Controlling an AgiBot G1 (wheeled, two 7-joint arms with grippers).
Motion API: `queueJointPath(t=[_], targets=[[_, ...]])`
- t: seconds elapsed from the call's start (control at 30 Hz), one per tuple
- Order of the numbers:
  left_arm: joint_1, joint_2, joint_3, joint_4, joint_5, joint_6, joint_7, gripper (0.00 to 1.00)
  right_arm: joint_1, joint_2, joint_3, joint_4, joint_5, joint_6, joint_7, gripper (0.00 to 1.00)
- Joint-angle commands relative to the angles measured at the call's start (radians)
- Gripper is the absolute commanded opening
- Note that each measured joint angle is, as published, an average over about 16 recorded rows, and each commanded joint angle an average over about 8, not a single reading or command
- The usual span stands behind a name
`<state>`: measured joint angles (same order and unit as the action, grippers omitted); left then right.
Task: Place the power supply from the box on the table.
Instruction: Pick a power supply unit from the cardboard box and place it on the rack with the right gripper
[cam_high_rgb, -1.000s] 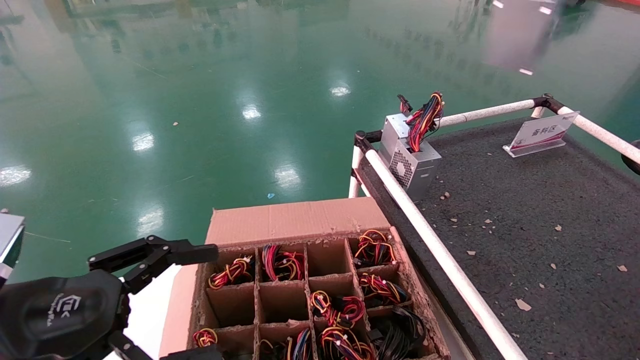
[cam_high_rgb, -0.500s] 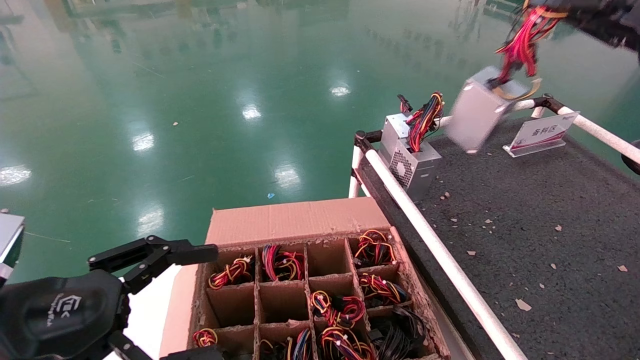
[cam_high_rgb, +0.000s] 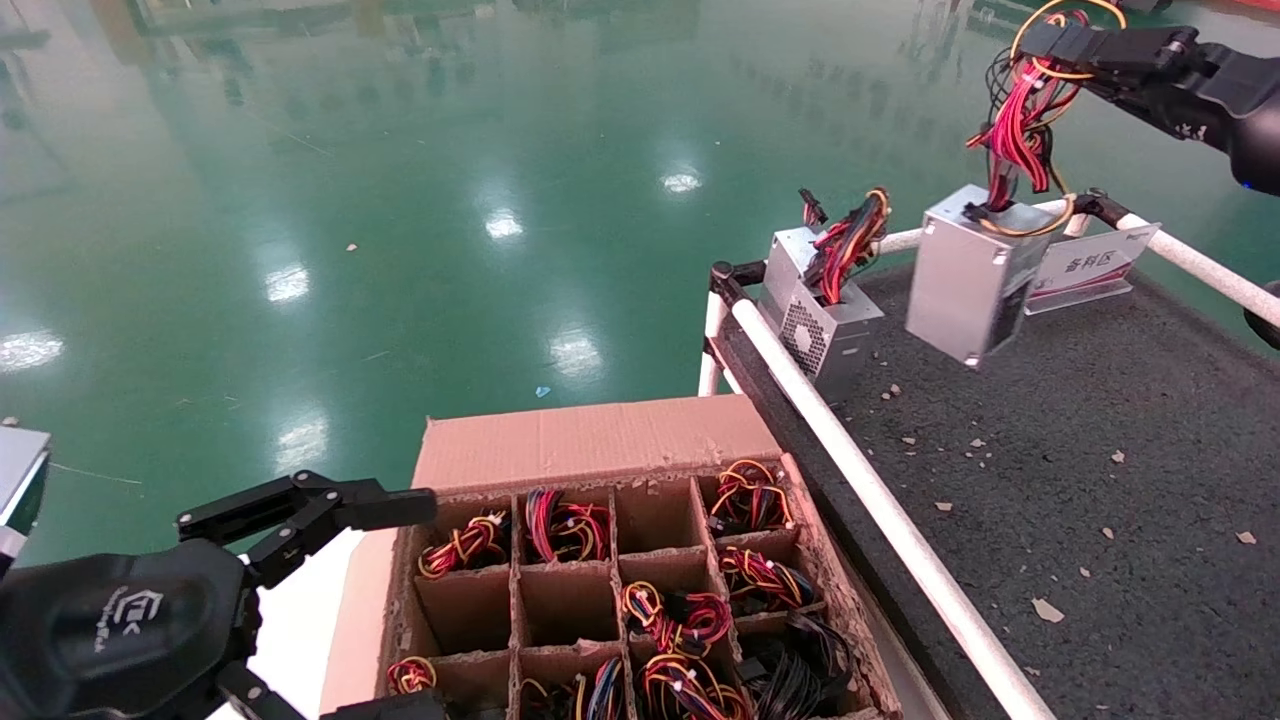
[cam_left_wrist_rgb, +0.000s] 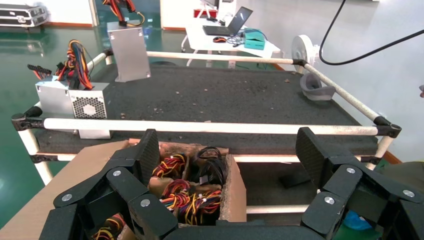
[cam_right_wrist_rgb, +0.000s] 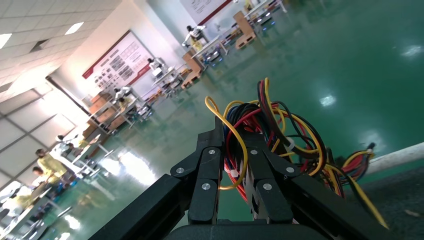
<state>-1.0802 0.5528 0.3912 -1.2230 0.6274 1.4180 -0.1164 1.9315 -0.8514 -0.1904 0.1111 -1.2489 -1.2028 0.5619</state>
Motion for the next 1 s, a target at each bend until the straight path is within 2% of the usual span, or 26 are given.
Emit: queueJointPath(t=[0.03,0.43,0.73,1.0], targets=[[0.000,0.000,0.000,0.000,0.000,0.000,0.000,1.00,0.007,-0.004,0.001,-0.016,0.001,0.007,-0.010,0.00],[0.000,0.000,0.000,0.000,0.000,0.000,0.000,1.00,-0.016,-0.035,0.005,-0.081,0.004,0.082,-0.092,0.00],[0.000,0.000,0.000,0.000,0.000,0.000,0.000,1.00,-0.042,-0.061,0.004,-0.104,0.002,0.071,-0.106,0.00],[0.000,0.000,0.000,0.000,0.000,0.000,0.000,1.00,-0.070,-0.088,0.003,-0.112,0.001,0.104,-0.134,0.00]])
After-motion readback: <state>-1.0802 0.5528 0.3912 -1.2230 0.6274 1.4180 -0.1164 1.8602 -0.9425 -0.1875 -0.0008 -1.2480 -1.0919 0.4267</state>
